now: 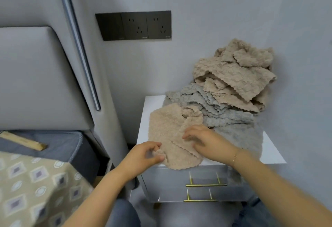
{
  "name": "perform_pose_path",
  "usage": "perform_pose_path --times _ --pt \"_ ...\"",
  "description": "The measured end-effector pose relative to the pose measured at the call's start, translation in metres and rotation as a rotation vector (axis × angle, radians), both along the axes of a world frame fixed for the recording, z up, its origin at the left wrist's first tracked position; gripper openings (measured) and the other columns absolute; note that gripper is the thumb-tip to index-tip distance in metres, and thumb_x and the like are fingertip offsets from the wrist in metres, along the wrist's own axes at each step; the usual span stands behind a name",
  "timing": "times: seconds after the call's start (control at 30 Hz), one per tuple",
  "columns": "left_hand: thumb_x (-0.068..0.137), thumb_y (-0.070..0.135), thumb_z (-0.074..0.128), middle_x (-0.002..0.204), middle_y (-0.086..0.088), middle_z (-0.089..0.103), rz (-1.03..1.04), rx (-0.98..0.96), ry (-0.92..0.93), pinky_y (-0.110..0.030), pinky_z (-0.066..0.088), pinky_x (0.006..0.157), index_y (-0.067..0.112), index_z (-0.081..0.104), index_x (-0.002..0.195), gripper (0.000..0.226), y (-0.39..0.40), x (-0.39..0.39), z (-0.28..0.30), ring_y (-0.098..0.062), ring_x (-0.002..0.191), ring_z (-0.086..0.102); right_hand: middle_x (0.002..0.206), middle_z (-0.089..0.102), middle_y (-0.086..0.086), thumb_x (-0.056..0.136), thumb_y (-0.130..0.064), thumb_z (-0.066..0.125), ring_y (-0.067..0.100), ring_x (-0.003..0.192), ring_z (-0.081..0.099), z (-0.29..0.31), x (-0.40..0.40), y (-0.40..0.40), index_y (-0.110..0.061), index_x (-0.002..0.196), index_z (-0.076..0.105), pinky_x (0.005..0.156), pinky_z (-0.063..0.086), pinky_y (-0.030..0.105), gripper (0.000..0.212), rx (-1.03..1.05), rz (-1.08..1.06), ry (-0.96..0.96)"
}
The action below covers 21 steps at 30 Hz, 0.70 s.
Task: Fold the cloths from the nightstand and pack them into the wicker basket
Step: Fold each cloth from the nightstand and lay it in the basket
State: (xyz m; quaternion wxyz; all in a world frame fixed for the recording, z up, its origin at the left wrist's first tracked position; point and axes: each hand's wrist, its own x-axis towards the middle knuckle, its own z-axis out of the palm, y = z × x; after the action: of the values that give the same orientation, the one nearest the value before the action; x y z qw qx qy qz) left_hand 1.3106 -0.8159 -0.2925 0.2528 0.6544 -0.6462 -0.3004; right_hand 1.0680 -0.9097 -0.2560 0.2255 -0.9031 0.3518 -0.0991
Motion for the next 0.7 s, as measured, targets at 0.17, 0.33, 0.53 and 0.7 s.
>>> perform_pose_path --times 0.17,0.33,0.53,0.7 --pt "0.088 0.037 0.068 0.133 0.020 0.057 0.012 0.007 -0.140 -0.004 0.033 0.089 0.034 0.050 0.077 0.021 0.004 -0.010 0.011 0.005 0.115 0.052 0.142 0.048 -0.003 0.088 0.005 0.045 0.017 0.131 0.038 -0.007 0.014 -0.004 -0.020 0.130 0.058 0.108 0.035 0.034 0.050 -0.080 0.130 -0.014" --pt "0.092 0.042 0.060 0.121 0.020 0.064 0.069 -0.041 -0.140 -0.008 0.040 0.082 0.047 0.052 0.085 0.013 0.005 -0.015 0.007 0.004 0.100 0.058 0.154 0.035 -0.007 0.090 0.006 0.041 0.017 0.139 0.028 -0.025 0.032 -0.024 -0.029 0.142 0.046 0.113 0.023 0.034 0.063 -0.127 0.227 0.091" --pt "0.096 0.058 0.039 0.099 0.011 0.071 0.019 -0.177 -0.302 -0.028 0.050 0.081 0.041 0.038 0.079 0.024 0.012 -0.009 -0.004 -0.008 0.102 0.064 0.126 0.052 -0.002 0.089 -0.001 0.046 0.017 0.123 0.039 -0.034 0.030 -0.033 -0.026 0.140 0.048 0.104 0.029 0.031 0.057 -0.115 0.202 0.069" --pt "0.092 0.060 0.030 0.082 0.007 0.065 0.067 -0.213 -0.407 -0.012 0.038 0.069 0.034 0.043 0.085 0.030 0.031 -0.008 -0.003 -0.006 0.079 0.052 0.107 0.056 -0.009 0.091 -0.017 0.061 0.007 0.104 0.041 -0.033 0.007 -0.028 -0.022 0.123 0.064 0.093 0.033 0.023 0.033 -0.095 0.174 -0.059"
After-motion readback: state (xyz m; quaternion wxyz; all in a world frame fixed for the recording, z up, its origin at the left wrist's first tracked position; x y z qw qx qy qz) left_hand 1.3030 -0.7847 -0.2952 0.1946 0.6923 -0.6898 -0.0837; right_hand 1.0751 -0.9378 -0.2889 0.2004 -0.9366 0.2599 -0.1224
